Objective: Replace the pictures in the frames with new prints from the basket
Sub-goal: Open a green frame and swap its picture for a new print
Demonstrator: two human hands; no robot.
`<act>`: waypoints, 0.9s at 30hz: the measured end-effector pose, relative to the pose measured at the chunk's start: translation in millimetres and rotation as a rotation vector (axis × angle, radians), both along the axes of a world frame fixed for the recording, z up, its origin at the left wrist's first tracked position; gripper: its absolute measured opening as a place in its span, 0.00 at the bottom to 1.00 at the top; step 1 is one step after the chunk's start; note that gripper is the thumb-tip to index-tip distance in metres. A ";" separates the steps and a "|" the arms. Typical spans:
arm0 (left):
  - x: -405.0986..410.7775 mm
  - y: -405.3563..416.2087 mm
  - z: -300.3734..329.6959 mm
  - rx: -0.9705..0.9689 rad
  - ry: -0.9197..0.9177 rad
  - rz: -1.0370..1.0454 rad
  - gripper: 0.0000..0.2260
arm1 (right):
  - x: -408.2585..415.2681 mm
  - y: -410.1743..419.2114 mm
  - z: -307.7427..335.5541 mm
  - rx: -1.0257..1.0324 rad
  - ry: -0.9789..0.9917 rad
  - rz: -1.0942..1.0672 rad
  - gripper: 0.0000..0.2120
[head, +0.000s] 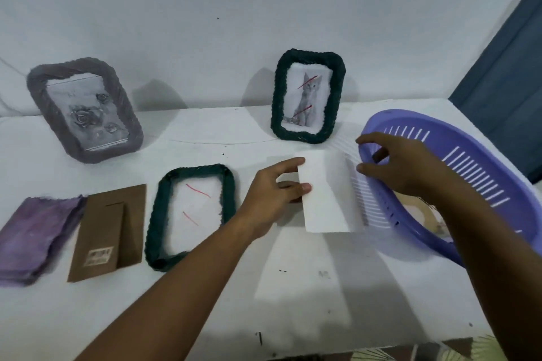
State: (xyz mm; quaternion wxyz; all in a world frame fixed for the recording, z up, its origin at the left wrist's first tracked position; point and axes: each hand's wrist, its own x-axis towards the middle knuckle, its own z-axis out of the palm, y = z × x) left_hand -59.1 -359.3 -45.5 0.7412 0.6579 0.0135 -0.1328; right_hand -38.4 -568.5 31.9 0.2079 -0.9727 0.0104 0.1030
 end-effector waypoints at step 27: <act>18.2 -68.1 9.3 0.535 -0.248 0.021 0.10 | 21.3 -72.3 -5.7 0.031 0.072 -0.176 0.16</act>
